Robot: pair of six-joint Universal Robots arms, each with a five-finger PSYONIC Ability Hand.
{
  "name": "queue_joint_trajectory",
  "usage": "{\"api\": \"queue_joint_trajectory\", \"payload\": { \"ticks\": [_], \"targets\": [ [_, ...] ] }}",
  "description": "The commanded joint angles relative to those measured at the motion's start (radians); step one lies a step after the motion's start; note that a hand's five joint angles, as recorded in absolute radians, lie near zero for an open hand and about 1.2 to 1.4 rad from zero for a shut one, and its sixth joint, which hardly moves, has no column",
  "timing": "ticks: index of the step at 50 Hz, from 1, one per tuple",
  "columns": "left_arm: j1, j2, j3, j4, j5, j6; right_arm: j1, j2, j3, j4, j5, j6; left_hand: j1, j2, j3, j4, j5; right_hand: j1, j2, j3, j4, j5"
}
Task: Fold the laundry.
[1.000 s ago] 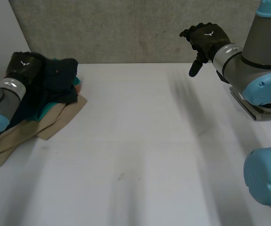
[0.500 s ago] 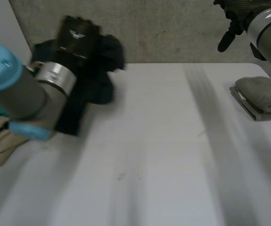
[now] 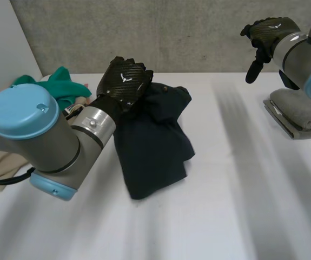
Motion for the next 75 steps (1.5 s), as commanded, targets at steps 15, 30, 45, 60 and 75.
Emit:
{"api": "queue_joint_trajectory", "payload": {
  "ticks": [15, 30, 45, 60, 75],
  "targets": [
    [0.031, 0.018, -0.041, -0.003, -0.001, 0.0, 0.051, 0.004, 0.067, -0.049, 0.121, -0.006, 0.313, 0.193, 0.198, 0.196, 0.289, -0.059, -0.038, -0.043, -0.043, -0.043],
    [0.035, 0.032, -0.025, -0.001, -0.003, -0.003, 0.001, -0.488, 1.094, -0.753, 0.186, -0.359, 0.313, 0.193, 0.198, 0.196, 0.289, -0.059, -0.038, -0.043, -0.043, -0.043],
    [0.003, 0.035, -0.024, -0.051, -0.045, 0.012, -0.077, -0.496, 1.051, -0.454, 0.02, -0.162, 0.313, 0.193, 0.198, 0.196, 0.289, -0.059, -0.038, -0.043, -0.043, -0.043],
    [-0.242, -0.013, -0.011, -0.127, 0.04, 0.126, -0.181, -0.714, 1.454, -0.721, -0.083, -0.223, -0.909, -1.028, -1.024, -1.025, -0.932, -0.059, -0.038, -0.043, -0.043, -0.043],
    [-0.083, 0.289, -0.268, -0.13, -0.018, 0.04, -0.18, -0.851, 1.582, -0.819, -0.452, -0.372, -0.893, -1.013, -1.008, -1.01, -0.917, -0.059, -0.038, -0.043, -0.043, -0.043]
  ]
}}
